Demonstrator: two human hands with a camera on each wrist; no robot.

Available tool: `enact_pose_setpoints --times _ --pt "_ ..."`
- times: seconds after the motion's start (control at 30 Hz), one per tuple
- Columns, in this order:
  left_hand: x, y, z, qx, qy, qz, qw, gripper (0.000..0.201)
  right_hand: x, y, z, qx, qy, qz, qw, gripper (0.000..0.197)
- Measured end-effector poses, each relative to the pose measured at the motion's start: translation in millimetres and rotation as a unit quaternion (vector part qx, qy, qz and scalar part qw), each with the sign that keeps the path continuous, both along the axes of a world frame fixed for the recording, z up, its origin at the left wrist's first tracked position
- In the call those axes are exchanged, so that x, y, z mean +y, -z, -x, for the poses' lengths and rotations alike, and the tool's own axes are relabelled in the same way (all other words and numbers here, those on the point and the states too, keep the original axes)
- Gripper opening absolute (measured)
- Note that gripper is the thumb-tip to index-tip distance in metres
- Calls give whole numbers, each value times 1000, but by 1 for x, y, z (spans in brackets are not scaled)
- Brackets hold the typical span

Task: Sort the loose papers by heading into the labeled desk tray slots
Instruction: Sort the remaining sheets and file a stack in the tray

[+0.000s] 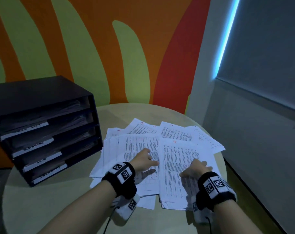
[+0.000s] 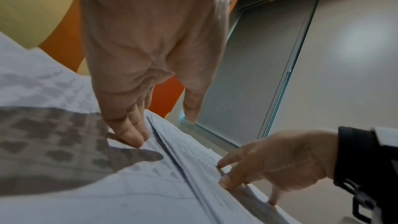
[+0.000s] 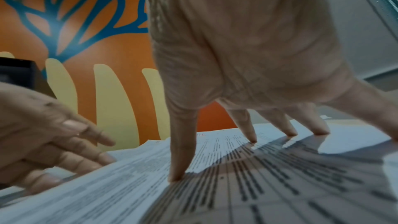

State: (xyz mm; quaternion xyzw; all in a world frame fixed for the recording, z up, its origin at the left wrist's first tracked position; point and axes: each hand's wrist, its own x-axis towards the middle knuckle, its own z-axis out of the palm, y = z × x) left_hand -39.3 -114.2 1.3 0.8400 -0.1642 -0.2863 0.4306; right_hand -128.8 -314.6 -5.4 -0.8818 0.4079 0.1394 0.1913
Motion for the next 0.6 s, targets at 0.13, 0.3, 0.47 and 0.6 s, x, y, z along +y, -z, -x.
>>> enact_pose_setpoints --times 0.13,0.3,0.47,0.6 --pt "-33 1 3 38 -40 30 998 60 -2 -2 4 14 -38 -1 999 81" --pt "-57 10 11 -18 -44 -32 998 38 -8 -9 17 -33 -69 -78 994 65" --pt "-45 10 9 -35 -34 -11 999 49 -32 -23 39 -237 61 -223 943 84" --pt "-14 3 -5 -3 -32 71 997 28 -52 -21 45 -382 173 -212 883 87"
